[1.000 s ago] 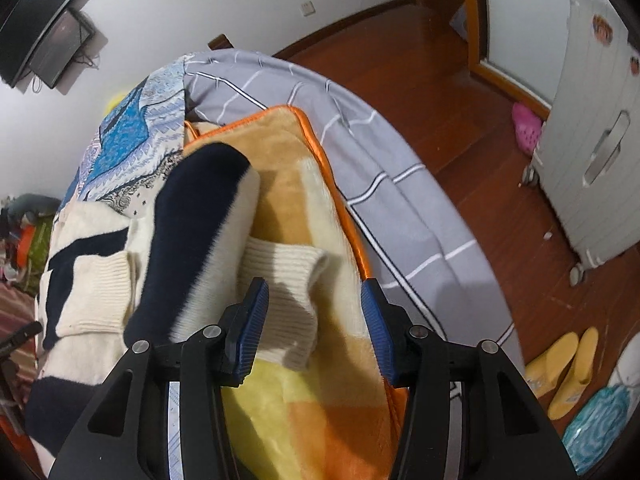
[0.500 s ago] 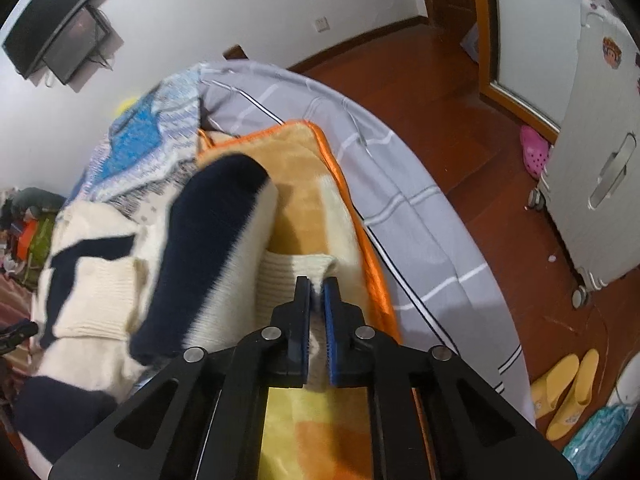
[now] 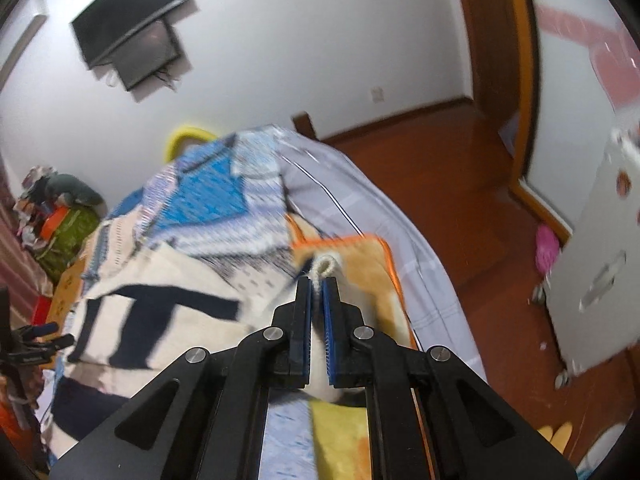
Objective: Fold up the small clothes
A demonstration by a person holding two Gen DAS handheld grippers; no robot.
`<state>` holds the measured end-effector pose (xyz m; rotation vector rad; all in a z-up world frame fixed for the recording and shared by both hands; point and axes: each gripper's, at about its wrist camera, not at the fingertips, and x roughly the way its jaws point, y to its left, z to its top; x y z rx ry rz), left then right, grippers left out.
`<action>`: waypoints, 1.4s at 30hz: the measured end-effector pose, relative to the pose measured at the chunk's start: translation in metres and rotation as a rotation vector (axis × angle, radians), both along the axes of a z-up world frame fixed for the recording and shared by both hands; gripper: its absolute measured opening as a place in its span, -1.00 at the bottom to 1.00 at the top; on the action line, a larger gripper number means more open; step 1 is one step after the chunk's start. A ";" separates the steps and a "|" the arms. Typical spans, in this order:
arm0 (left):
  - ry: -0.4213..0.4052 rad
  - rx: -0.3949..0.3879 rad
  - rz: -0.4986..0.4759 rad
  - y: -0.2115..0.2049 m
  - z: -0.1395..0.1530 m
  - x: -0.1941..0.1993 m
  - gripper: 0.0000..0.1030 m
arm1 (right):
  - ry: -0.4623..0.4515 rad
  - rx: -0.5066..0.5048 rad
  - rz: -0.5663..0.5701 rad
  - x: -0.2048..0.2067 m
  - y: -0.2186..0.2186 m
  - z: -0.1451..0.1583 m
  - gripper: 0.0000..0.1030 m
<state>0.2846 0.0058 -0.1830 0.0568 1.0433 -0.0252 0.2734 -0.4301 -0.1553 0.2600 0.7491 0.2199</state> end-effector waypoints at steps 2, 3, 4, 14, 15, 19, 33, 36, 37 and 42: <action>-0.017 -0.007 0.001 0.004 0.006 -0.006 0.82 | -0.035 -0.010 0.025 -0.001 0.012 0.019 -0.90; -0.027 -0.009 0.003 0.007 0.008 -0.009 0.82 | -0.057 -0.016 0.043 0.000 0.021 0.031 -0.90; -0.034 -0.012 0.005 0.010 0.011 -0.012 0.82 | -0.071 -0.019 0.053 -0.001 0.026 0.037 -0.90; -0.096 -0.046 0.028 0.039 0.028 -0.040 0.82 | -0.196 0.000 0.238 -0.001 0.120 0.090 -0.90; -0.101 -0.052 0.033 0.043 0.029 -0.043 0.82 | -0.201 0.000 0.255 -0.001 0.130 0.092 -0.90; -0.120 -0.065 0.048 0.057 0.034 -0.053 0.82 | -0.219 0.000 0.330 0.003 0.173 0.099 -0.90; -0.146 -0.098 0.093 0.102 0.037 -0.076 0.82 | -0.252 0.030 0.580 0.004 0.311 0.119 -0.91; -0.137 -0.090 0.100 0.110 0.032 -0.081 0.82 | -0.210 0.027 0.637 0.003 0.341 0.102 -0.91; -0.135 -0.089 0.103 0.113 0.030 -0.084 0.82 | -0.194 0.025 0.654 0.003 0.350 0.096 -0.91; -0.121 -0.092 0.122 0.129 0.023 -0.090 0.82 | -0.104 -0.008 0.728 0.002 0.393 0.055 -0.91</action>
